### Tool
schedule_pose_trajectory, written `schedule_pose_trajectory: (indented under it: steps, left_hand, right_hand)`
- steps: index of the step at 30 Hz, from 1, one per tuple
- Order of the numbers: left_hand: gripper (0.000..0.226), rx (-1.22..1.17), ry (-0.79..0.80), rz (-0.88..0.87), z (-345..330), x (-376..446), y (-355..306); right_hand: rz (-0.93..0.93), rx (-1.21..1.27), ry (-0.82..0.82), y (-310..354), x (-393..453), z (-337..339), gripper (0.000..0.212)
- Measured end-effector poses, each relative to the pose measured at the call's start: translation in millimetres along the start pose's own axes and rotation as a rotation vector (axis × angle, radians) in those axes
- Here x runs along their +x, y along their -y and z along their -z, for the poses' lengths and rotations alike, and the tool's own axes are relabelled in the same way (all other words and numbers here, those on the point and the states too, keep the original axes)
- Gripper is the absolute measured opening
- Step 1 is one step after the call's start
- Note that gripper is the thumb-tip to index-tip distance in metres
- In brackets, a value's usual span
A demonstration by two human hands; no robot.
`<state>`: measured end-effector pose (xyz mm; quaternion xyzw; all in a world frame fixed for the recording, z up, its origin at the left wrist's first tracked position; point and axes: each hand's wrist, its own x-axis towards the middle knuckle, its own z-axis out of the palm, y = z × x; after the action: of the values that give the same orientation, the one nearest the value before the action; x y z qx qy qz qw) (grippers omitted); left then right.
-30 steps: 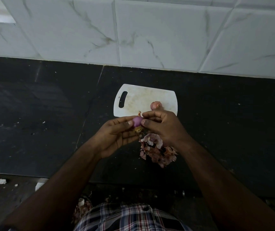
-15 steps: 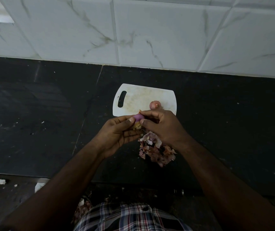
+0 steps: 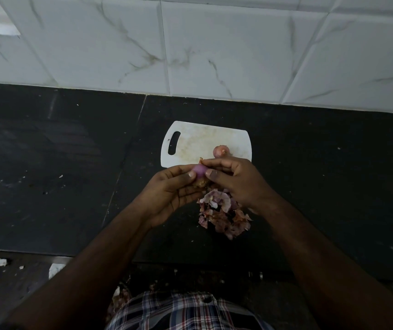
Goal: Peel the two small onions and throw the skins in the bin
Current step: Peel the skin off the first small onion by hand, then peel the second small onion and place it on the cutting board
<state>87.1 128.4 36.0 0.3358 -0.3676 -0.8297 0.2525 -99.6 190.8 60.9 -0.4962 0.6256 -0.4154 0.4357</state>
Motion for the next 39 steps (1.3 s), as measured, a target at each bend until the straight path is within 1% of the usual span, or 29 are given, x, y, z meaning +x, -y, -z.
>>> schedule_pose_trajectory:
  steps: [2,6,8,12,15,17,19,22,24,27,30,34,37,39]
  left_hand:
    - [0.042,0.022,0.015,-0.026,2,0,1]
    - [0.043,0.082,0.010,-0.072,2,1,2]
    - [0.046,0.108,-0.014,-0.091,1,2,3]
    - [0.044,0.142,-0.060,-0.115,1,7,8]
    - [0.052,0.166,-0.097,-0.111,1,14,12]
    - [0.052,0.308,-0.168,-0.110,4,23,14]
    - [0.048,0.486,-0.251,-0.100,9,33,15]
    - [0.047,0.685,-0.340,-0.105,16,48,10]
    - [0.045,0.793,-0.378,-0.150,19,60,4]
    - [0.042,0.887,-0.429,-0.209,22,81,-5]
    - [0.041,0.960,-0.446,-0.244,21,100,-13]
    - [0.040,1.042,-0.448,-0.241,19,124,-18]
    - [0.039,1.121,-0.453,-0.244,19,141,-20]
    - [0.038,1.124,-0.470,-0.239,19,153,-20]
  right_hand:
    - [-0.031,0.032,-0.023,0,1,1,0.025]
    - [-0.045,0.046,-0.032,-1,2,-2,0.026]
    - [-0.038,0.037,-0.029,0,2,-1,0.027]
    - [-0.024,0.029,-0.027,-3,5,-2,0.028]
    - [-0.030,-0.016,-0.079,-12,10,-2,0.028]
    - [-0.052,-0.100,-0.150,-23,16,2,0.030]
    - [-0.119,-0.171,-0.217,-38,21,12,0.030]
    - [-0.223,-0.276,-0.271,-62,26,28,0.027]
    - [-0.234,-0.362,-0.287,-75,30,34,0.030]
    - [-0.223,-0.399,-0.273,-80,39,35,0.036]
    - [-0.197,-0.440,-0.257,-76,55,36,0.043]
    - [-0.132,-0.496,-0.261,-68,76,37,0.047]
    - [-0.074,-0.567,-0.207,-69,91,34,0.051]
    - [-0.062,-0.635,-0.170,-72,100,33,0.051]
